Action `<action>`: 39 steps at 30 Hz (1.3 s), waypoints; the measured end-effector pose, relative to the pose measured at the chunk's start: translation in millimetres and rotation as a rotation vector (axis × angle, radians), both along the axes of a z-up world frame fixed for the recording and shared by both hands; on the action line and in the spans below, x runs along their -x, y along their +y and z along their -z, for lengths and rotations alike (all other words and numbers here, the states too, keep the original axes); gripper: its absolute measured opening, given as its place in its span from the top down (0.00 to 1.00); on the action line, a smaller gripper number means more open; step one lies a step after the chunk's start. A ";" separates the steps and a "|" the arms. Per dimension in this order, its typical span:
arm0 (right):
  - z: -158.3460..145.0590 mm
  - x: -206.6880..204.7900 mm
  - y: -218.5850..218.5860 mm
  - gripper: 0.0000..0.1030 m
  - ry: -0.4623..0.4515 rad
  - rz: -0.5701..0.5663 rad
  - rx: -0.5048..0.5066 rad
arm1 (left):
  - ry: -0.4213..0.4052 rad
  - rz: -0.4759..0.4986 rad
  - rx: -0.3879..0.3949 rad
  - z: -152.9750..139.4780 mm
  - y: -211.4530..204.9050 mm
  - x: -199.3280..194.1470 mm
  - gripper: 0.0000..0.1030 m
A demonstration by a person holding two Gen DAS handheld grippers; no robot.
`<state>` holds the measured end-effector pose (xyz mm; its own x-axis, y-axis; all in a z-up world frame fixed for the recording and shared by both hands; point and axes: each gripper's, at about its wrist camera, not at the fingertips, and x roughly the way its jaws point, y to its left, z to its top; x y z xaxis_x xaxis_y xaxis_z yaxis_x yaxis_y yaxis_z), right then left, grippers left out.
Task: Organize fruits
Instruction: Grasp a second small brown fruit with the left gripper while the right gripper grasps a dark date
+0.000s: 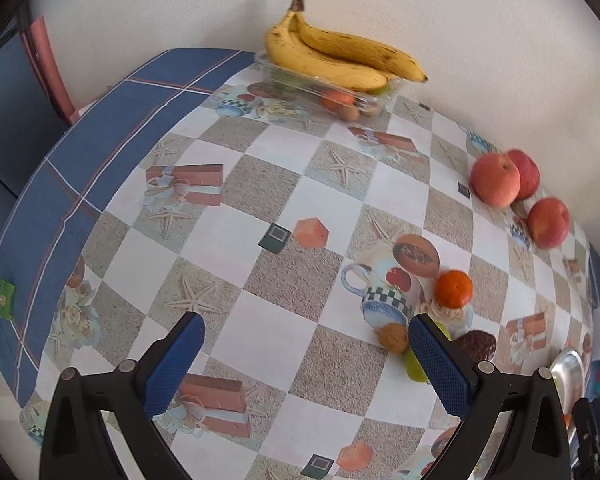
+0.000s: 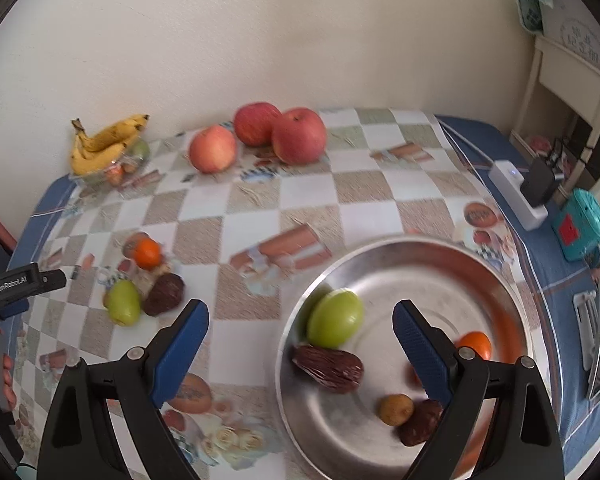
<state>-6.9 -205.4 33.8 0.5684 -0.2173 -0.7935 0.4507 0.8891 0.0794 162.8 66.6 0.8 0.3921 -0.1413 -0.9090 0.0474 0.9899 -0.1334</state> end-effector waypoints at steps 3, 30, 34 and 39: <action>-1.4 -12.4 12.1 0.09 -0.001 -0.035 -0.004 | 0.013 -0.009 0.039 3.5 7.0 -5.3 0.00; 70.1 -109.8 60.7 0.31 0.129 -0.151 -0.117 | 0.161 0.123 0.204 55.8 -34.8 -29.0 0.34; 74.8 -113.0 61.5 0.41 0.131 -0.155 -0.138 | 0.185 0.142 0.205 61.6 -43.0 -27.4 0.39; 79.2 -116.2 65.6 0.44 0.134 -0.166 -0.151 | 0.200 0.136 0.216 64.4 -44.5 -25.9 0.46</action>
<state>109.3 -139.8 -45.4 0.4736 -0.0035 -0.8807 0.3155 0.9343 0.1659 188.8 22.1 -63.6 0.1732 -0.3783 -0.9093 0.1286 0.9241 -0.3599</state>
